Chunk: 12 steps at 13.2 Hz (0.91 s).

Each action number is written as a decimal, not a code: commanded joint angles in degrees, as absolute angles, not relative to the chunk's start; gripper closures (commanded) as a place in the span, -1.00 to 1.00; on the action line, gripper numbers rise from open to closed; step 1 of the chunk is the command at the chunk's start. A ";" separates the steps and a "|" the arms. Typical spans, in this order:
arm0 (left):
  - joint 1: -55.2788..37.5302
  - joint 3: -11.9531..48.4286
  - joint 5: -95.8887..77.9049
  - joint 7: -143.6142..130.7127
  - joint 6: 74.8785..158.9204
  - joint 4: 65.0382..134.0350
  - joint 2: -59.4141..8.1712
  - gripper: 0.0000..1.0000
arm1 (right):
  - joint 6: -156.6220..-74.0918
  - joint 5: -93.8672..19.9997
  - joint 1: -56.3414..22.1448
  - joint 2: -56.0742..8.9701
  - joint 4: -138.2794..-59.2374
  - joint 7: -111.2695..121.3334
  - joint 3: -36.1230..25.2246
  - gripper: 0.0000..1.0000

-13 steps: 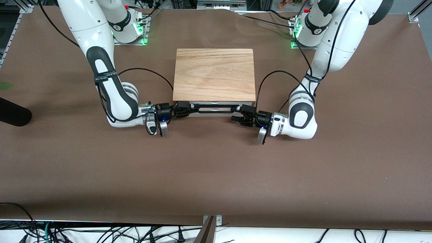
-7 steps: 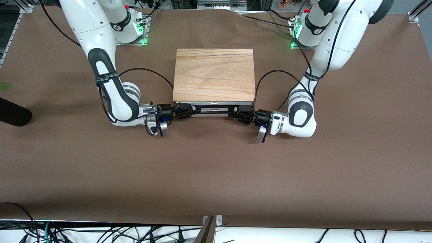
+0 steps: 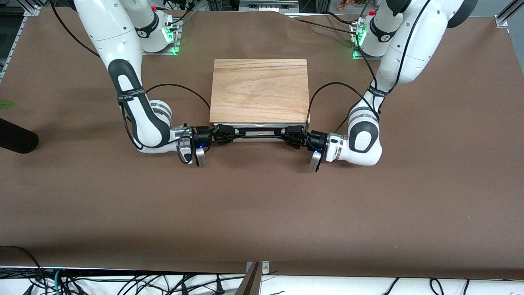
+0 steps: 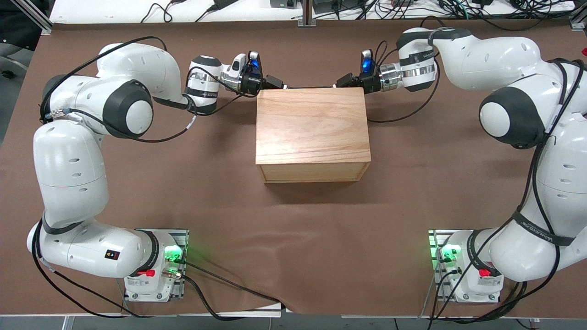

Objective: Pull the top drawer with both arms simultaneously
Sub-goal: 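Close the left gripper and the right gripper on the handle ends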

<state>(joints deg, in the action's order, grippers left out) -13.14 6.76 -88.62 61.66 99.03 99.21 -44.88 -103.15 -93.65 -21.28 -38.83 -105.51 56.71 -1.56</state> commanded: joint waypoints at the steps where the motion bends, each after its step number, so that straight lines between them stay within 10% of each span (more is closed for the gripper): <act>1: -12.92 7.03 -90.53 63.98 99.58 101.43 -43.15 0.78 | -104.15 -94.48 -21.62 -39.46 -104.50 58.62 -1.67 1.00; 12: -12.48 6.59 -90.00 57.06 100.19 93.36 -45.87 0.82 | -104.68 -94.39 -20.57 -43.32 -94.86 56.43 -1.76 1.00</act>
<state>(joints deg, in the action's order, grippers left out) -13.05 6.63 -88.66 60.46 100.39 97.65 -45.08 -103.46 -93.07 -21.16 -39.79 -102.60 57.02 -1.78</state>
